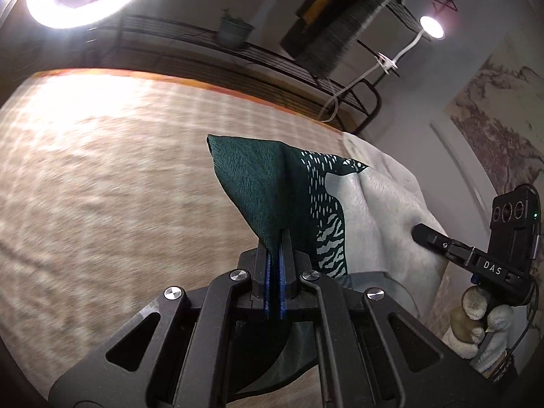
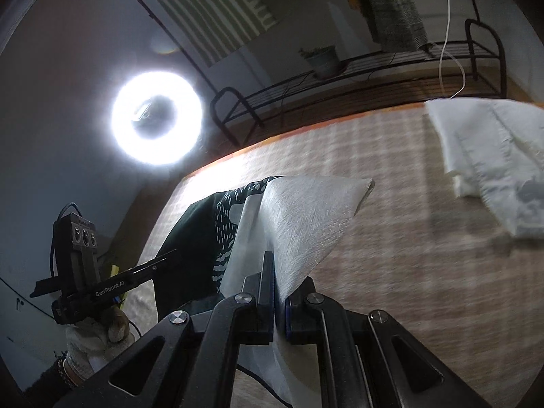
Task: Fold small clothes
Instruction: 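Lift the folded shirt with both tools and carry it toward the bed's end, then lower the folded shirt onto the bedspread and open both tools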
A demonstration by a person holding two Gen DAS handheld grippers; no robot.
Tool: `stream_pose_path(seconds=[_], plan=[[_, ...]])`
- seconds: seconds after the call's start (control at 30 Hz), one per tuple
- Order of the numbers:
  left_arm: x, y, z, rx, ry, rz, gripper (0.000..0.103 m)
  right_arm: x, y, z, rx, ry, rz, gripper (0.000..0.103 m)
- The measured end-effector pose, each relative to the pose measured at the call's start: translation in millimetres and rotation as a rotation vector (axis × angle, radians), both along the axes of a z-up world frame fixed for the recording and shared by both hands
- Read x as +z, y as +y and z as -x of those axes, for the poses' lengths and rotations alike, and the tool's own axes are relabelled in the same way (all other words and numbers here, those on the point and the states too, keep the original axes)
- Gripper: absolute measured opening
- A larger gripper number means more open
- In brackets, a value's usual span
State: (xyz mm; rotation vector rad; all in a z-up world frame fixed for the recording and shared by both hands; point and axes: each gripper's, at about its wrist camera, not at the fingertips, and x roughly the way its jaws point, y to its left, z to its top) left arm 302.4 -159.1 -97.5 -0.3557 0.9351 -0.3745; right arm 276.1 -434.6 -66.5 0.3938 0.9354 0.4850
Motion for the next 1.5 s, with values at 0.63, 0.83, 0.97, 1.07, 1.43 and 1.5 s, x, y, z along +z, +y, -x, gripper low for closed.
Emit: stream_pose_path(seconds=[0.63, 0.83, 0.97, 1.07, 1.43, 1.5], plan=[[15, -228, -115, -0.209, -0.11, -0.033, 0.001, 22, -193, -67, -0.196, -0.099, 0.168, 0.001], [7, -281, -151, -0.22, -0.13, -0.044, 0.001, 22, -242, -91, -0.233, -0.135, 0.217, 0.001], [-2, -306, -165, -0.227, -0.141, -0.067, 0.001, 16, -267, -109, -0.253, -0.144, 0.232, 0.001], [-11, -319, -173, -0.226, -0.131, -0.075, 0.001, 8, -280, -119, -0.256, -0.148, 0.243, 0.001], [-29, -336, -184, -0.233, -0.107, -0.136, 0.001, -30, -300, -141, -0.279, -0.095, 0.289, 0.002], [-26, -337, -183, -0.222, -0.113, -0.155, 0.005, -33, -301, -143, -0.289, -0.076, 0.31, 0.009]])
